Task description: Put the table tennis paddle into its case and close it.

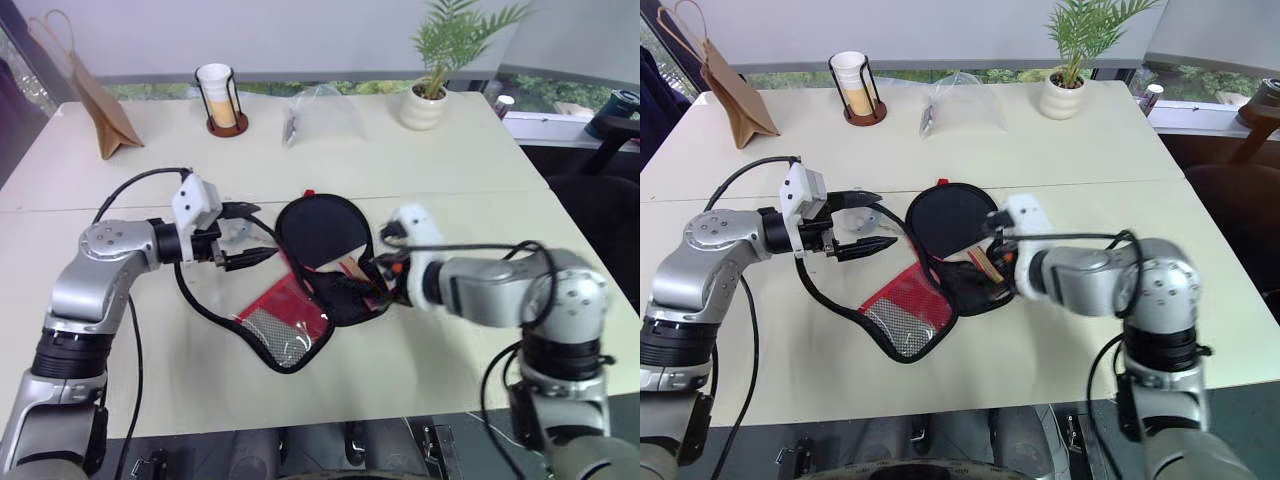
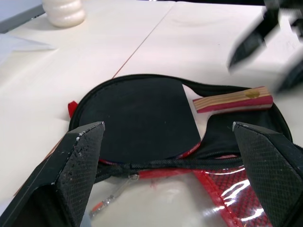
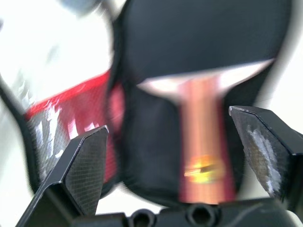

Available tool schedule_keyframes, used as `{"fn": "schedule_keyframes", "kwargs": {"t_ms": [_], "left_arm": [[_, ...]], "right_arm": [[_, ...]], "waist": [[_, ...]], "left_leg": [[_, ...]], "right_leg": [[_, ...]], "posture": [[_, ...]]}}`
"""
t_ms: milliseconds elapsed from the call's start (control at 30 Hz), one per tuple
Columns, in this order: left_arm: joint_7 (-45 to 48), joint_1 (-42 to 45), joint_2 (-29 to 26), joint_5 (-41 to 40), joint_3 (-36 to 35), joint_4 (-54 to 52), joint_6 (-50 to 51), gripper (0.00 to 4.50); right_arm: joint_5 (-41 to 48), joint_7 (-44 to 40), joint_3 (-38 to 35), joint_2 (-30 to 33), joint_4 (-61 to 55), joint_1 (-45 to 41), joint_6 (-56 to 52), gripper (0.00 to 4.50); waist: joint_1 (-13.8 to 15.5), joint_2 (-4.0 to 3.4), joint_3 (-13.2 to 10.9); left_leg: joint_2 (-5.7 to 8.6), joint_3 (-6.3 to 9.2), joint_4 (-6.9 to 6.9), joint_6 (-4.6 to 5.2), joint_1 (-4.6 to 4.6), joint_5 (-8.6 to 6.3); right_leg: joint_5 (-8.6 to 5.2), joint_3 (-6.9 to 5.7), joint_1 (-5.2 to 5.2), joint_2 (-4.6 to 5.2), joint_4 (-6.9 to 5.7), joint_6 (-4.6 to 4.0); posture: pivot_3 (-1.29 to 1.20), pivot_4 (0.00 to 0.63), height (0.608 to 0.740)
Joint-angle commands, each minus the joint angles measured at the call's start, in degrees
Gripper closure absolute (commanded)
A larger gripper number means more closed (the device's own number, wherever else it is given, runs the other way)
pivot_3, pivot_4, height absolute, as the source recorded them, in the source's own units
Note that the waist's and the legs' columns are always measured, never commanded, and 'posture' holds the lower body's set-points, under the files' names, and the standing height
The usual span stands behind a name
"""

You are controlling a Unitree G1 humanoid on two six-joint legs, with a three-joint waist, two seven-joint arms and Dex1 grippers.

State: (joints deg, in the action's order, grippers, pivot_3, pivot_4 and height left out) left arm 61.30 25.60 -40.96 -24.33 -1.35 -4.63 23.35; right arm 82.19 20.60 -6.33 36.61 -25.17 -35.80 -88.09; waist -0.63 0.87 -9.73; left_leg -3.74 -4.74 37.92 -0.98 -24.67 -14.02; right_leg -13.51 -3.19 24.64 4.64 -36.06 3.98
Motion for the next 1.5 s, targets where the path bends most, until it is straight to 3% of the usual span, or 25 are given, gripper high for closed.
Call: {"fn": "schedule_keyframes", "kwargs": {"t_ms": [33,133,300,467,567,733,933,1133,1267,1500], "left_arm": [[1.2,-0.4,-2.4,-0.6,-2.4,-1.7,-0.6,0.0],[3.6,-1.4,-6.1,-0.9,-4.0,-1.1,-1.3,0.0],[6.7,-0.8,-11.3,-0.8,-9.2,4.6,-5.1,0.0],[12.5,-1.7,-17.4,1.1,-12.5,15.2,-12.4,0.0],[13.7,-3.2,-21.9,6.2,-12.9,25.0,-21.6,0.0],[10.2,-0.3,-23.4,13.4,-11.1,42.0,-38.2,0.0],[11.0,-0.4,-19.4,16.2,-8.0,50.2,-48.4,0.0],[9.2,0.6,-11.9,19.4,-3.8,55.5,-55.3,0.0],[7.1,4.7,-6.6,20.7,-1.9,58.3,-57.9,0.0],[8.8,9.5,2.6,18.1,-0.4,54.0,-57.4,0.0]], "right_arm": [[-8.5,-20.2,-2.5,11.0,-4.1,0.0,8.8,0.05],[-21.7,-38.7,0.7,20.8,-4.3,5.4,23.1,0.05],[-34.2,-57.8,3.5,24.4,-0.9,13.1,39.8,0.05],[-40.5,-63.4,6.3,21.4,1.9,14.0,45.6,0.05],[-42.4,-66.0,7.1,19.0,4.1,12.5,47.6,0.05],[-43.8,-67.4,8.3,16.0,3.2,9.2,46.8,0.05],[-35.7,-76.2,2.9,18.2,-0.2,9.1,43.3,0.05],[-36.0,-82.5,2.4,21.1,0.1,8.4,44.0,0.05],[-38.2,-83.0,2.8,21.3,1.5,6.7,44.2,0.05],[-38.1,-81.7,0.4,22.0,1.2,6.1,42.4,0.05]], "waist": [[0.0,0.01,0.0],[0.0,0.03,0.0],[-0.2,0.04,0.0],[-0.1,0.03,0.0],[-0.2,0.02,0.0],[0.1,0.0,0.0],[0.7,0.0,0.0],[1.3,0.05,0.0],[1.9,-0.08,0.1],[3.0,-0.06,0.1]], "left_leg": [[0.0,0.01,-0.02,0.02,-0.04,-0.01],[0.0,0.05,-0.15,0.04,-0.08,-0.02],[-0.02,-0.02,-0.24,0.04,-0.06,-0.02],[-0.03,-0.08,-0.18,0.03,-0.05,-0.02],[-0.03,-0.13,-0.18,0.03,-0.05,-0.02],[-0.05,-0.19,-0.24,0.03,-0.11,-0.03],[-0.05,-0.21,-0.02,0.02,-0.65,-0.02],[-0.05,-0.21,0.12,0.03,-0.66,-0.02],[-0.05,-0.16,0.17,0.03,-0.6,-0.02],[-0.01,-0.19,0.31,0.03,-0.66,-0.02]], "right_leg": [[-0.03,0.0,0.04,-0.01,0.02,0.03],[-0.11,-0.01,0.12,-0.07,0.02,0.14],[-0.13,0.01,0.23,-0.08,-0.03,0.2],[-0.12,0.0,0.26,-0.04,-0.04,0.14],[-0.12,0.0,0.26,0.02,0.0,0.13],[-0.1,0.01,0.4,0.05,-0.02,0.09],[-0.04,-0.01,0.74,0.09,-0.05,0.06],[0.05,-0.04,0.73,0.07,-0.1,0.06],[0.07,-0.07,0.66,0.08,-0.15,0.02],[0.2,-0.06,0.61,0.08,-0.14,0.2]], "posture": [[0.0,0.15,0.74],[0.0,0.15,0.74],[0.0,0.15,0.74],[0.0,0.15,0.74],[0.0,0.15,0.74],[0.0,0.15,0.74],[0.0,0.15,0.74],[0.0,0.15,0.74],[0.0,0.15,0.74],[0.0,0.15,0.74]]}}
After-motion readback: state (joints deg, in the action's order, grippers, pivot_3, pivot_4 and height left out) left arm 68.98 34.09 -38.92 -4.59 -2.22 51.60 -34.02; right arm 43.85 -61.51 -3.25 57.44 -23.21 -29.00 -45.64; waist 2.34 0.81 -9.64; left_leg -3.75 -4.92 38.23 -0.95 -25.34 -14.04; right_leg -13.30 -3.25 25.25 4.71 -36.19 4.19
